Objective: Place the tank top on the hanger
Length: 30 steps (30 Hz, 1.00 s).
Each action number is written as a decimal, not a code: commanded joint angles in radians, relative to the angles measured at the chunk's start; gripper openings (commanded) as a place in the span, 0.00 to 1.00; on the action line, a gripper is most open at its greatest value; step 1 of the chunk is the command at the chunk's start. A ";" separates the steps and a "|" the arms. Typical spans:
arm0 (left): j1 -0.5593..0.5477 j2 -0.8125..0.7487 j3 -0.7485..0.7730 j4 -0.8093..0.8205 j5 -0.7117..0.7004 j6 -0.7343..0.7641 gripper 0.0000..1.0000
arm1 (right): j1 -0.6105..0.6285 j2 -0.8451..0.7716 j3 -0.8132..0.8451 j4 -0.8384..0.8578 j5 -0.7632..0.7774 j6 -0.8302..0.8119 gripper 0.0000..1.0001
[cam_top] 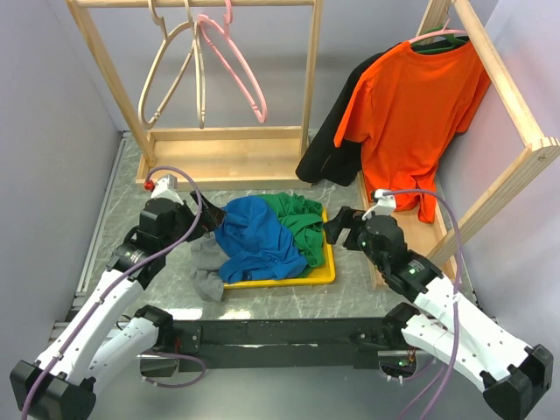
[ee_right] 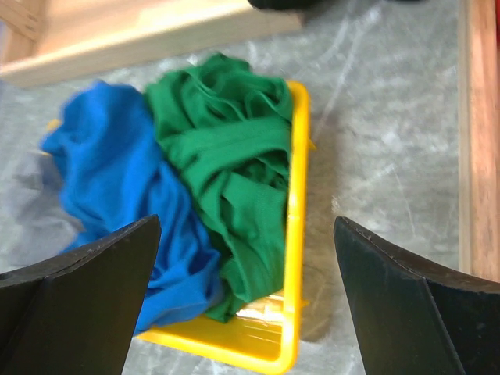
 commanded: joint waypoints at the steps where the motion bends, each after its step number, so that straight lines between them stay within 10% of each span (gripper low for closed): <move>1: -0.006 0.005 0.053 0.032 0.047 0.016 0.99 | 0.000 0.040 -0.038 -0.001 0.027 0.025 1.00; 17: -0.006 0.045 0.108 0.017 0.099 0.043 1.00 | 0.019 0.368 -0.124 0.280 -0.067 0.042 0.84; 30: -0.001 0.035 0.208 -0.075 0.030 0.089 0.99 | 0.286 0.646 0.075 0.398 -0.012 0.217 0.75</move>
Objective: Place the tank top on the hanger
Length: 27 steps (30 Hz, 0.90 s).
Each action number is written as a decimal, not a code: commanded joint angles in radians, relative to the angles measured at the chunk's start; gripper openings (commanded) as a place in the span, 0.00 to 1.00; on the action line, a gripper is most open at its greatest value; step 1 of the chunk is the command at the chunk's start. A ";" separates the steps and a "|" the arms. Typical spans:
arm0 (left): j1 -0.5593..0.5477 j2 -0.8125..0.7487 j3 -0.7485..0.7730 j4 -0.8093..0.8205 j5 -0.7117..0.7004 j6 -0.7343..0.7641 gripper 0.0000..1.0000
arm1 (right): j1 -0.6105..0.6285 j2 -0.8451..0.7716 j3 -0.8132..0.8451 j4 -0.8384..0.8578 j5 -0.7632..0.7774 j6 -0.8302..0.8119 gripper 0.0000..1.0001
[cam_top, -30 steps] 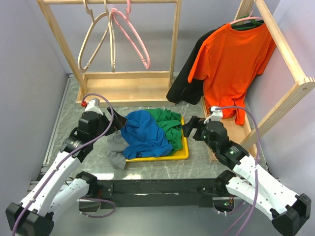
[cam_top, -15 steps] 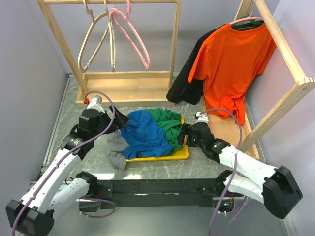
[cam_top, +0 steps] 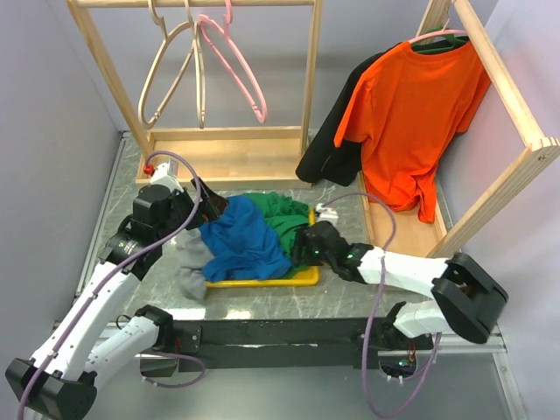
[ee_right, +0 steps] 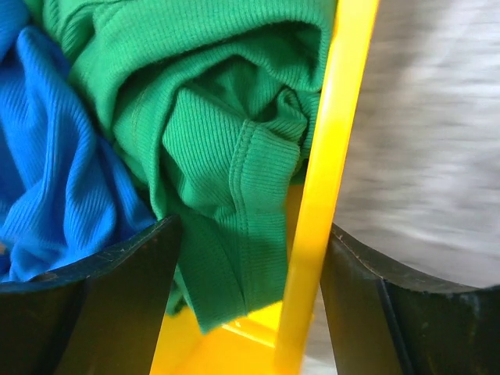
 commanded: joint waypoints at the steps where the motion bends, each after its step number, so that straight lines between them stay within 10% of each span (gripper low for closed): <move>1: 0.002 -0.025 0.056 -0.045 -0.049 0.034 0.99 | 0.090 0.082 0.154 0.110 0.029 0.091 0.75; 27: 0.094 -0.050 0.028 -0.312 -0.624 -0.210 0.99 | 0.301 0.731 0.818 0.396 -0.195 0.205 0.75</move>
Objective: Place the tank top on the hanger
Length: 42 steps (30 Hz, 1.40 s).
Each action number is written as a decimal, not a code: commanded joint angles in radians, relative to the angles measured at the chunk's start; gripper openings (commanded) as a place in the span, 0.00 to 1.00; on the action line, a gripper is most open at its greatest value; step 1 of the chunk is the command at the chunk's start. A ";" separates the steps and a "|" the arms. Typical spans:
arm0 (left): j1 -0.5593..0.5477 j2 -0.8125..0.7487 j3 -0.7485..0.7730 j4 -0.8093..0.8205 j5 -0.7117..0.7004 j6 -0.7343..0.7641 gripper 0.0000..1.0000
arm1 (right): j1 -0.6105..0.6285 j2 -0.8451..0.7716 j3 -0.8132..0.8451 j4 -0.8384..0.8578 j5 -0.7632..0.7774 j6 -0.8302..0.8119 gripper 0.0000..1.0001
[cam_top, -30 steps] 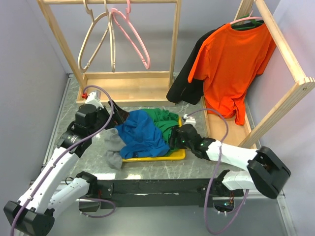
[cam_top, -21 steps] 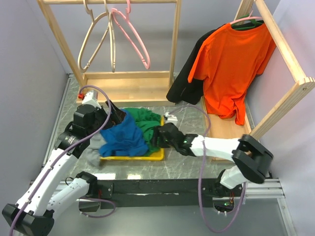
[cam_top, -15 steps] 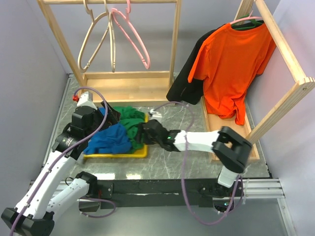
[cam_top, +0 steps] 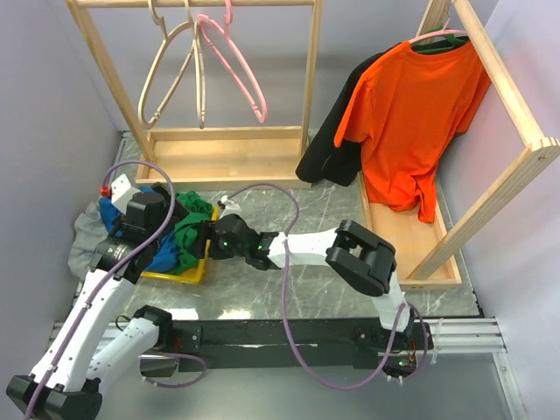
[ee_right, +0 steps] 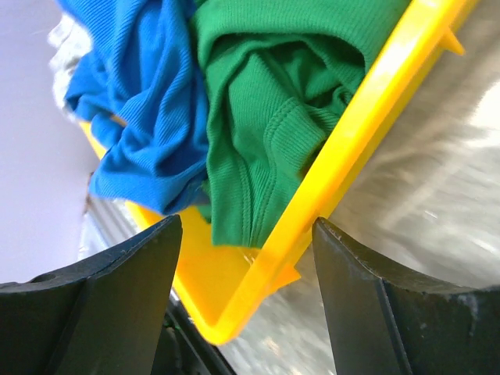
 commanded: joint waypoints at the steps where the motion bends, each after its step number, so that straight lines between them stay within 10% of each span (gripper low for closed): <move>1: 0.030 0.004 -0.002 -0.035 -0.140 -0.062 0.99 | 0.005 0.014 0.089 0.136 -0.058 -0.025 0.75; 13: 0.222 0.094 -0.048 -0.020 -0.220 -0.096 0.99 | 0.004 -0.296 -0.236 0.236 -0.038 -0.082 0.80; 26: 0.581 0.379 -0.114 0.276 0.173 -0.062 0.87 | 0.004 -0.790 -0.633 0.127 0.184 -0.151 0.80; 36: 0.582 0.289 -0.082 0.341 0.277 0.042 0.01 | 0.004 -1.052 -0.699 0.000 0.244 -0.206 0.80; 42: 0.582 0.119 0.087 0.215 0.238 0.142 0.01 | 0.005 -1.137 -0.683 -0.074 0.279 -0.240 0.81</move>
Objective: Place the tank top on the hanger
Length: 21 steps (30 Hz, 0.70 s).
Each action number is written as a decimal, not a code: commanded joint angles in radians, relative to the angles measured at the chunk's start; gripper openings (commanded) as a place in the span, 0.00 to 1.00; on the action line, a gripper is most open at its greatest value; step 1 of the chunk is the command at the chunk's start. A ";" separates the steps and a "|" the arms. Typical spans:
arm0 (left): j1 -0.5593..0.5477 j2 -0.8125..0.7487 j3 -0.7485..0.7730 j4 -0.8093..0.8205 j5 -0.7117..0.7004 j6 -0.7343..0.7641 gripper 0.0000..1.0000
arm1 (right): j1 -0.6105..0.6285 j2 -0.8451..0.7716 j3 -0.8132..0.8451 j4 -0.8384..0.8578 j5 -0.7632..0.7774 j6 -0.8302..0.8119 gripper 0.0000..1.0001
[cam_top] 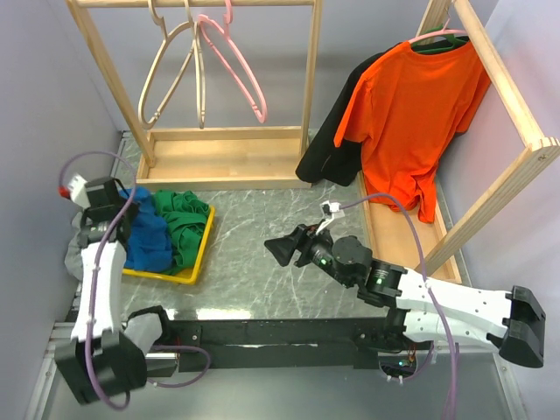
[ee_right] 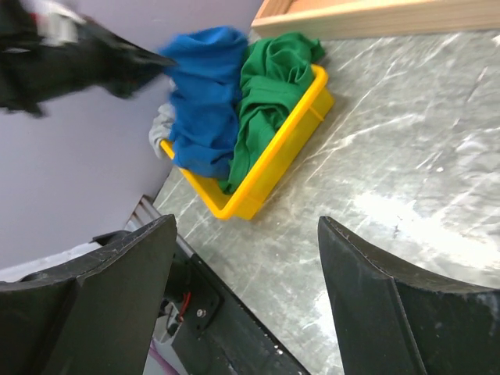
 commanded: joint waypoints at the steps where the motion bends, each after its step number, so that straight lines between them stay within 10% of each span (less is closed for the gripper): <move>1: 0.005 -0.138 0.218 -0.048 -0.023 0.101 0.01 | 0.002 -0.058 0.017 -0.060 0.059 -0.047 0.81; 8: 0.006 -0.215 0.500 -0.082 0.078 0.156 0.01 | 0.002 -0.063 0.103 -0.129 0.078 -0.090 0.81; 21: -0.015 -0.158 0.812 -0.092 0.683 0.221 0.01 | 0.003 -0.106 0.252 -0.276 0.200 -0.184 0.84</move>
